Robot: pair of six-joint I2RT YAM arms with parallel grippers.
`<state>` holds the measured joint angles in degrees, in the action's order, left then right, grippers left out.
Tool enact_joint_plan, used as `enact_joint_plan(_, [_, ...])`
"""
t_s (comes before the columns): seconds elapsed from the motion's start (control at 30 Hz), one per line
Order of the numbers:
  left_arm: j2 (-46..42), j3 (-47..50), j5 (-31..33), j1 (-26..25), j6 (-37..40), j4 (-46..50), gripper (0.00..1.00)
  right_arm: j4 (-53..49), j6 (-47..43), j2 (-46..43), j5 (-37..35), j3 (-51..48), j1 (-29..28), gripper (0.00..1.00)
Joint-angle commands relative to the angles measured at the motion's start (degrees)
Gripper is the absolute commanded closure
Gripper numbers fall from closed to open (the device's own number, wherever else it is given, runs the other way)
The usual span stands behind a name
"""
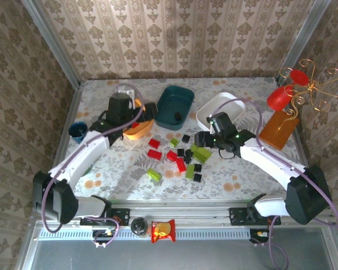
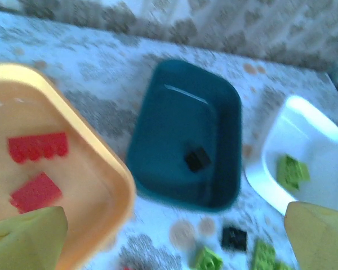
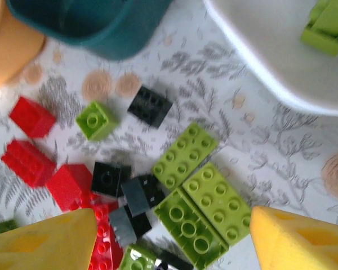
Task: Sort the legos into containers by color
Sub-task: Place the lego in the container, then pick up the lego from the bottom-center of the table.
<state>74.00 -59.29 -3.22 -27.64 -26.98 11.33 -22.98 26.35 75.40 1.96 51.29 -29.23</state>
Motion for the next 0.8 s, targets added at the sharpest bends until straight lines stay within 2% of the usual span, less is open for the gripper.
enact_joint_plan(0.0, [-5.1,7.2,1.5,-3.5,0.5,-0.5,0.0,-1.0,-2.8,1.3,1.3,-0.9,-4.3,0.27])
enact_joint_plan(0.1, [-11.3,14.6,5.0,-5.7,-1.0,0.5,0.0,0.4,-4.3,3.9,3.9,-0.1,-9.1,0.27])
enact_joint_plan(0.3, [-25.2,26.1,17.7,-6.7,-7.1,9.4,0.0,-0.2,-9.1,15.4,4.7,7.8,-20.5,0.27])
enact_joint_plan(0.4, [-32.1,29.2,20.2,-6.7,-8.7,11.7,0.0,0.0,-11.9,21.1,5.5,12.6,-24.7,0.29])
enact_joint_plan(0.57, [-38.8,30.2,24.3,-6.6,-9.8,15.4,0.0,-0.6,-16.5,28.8,9.5,19.8,-28.4,0.31])
enact_joint_plan(0.77, [-39.0,29.8,24.6,-6.6,-8.9,17.2,0.0,-3.4,-19.5,36.3,8.4,24.5,-30.4,0.38])
